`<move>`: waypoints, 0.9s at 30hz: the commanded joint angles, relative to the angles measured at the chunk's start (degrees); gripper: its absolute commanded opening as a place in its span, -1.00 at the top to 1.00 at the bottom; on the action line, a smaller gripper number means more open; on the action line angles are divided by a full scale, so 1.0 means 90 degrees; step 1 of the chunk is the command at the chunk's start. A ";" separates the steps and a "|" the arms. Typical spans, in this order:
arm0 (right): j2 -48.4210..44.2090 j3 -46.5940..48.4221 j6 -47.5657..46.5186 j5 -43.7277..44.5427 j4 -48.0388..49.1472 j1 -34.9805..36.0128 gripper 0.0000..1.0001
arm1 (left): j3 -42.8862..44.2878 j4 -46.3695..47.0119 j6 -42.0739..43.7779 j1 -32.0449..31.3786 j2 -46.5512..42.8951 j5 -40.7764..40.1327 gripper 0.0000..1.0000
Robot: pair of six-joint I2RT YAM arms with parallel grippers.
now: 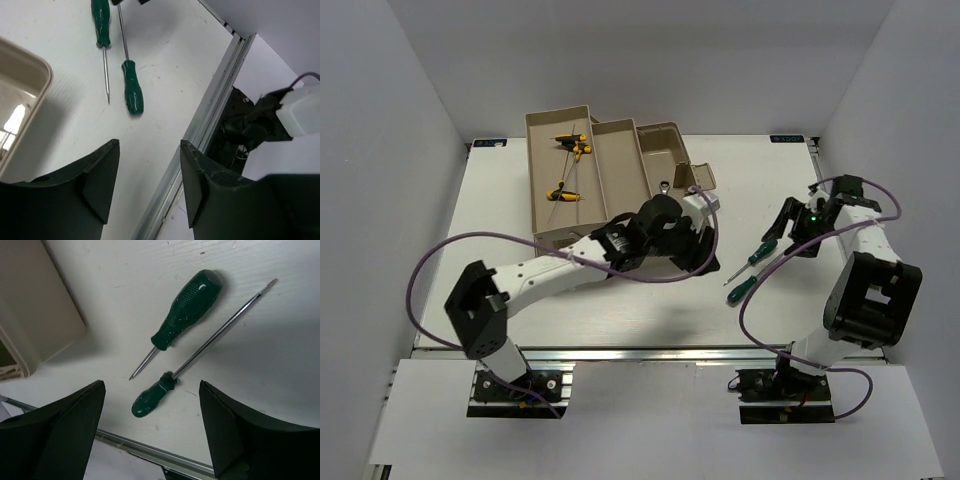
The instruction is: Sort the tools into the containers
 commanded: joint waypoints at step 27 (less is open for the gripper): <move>0.2236 0.1065 0.1942 0.2546 0.0855 0.1283 -0.05 | -0.1237 -0.0751 -0.0964 -0.0427 -0.2875 -0.2728 -0.43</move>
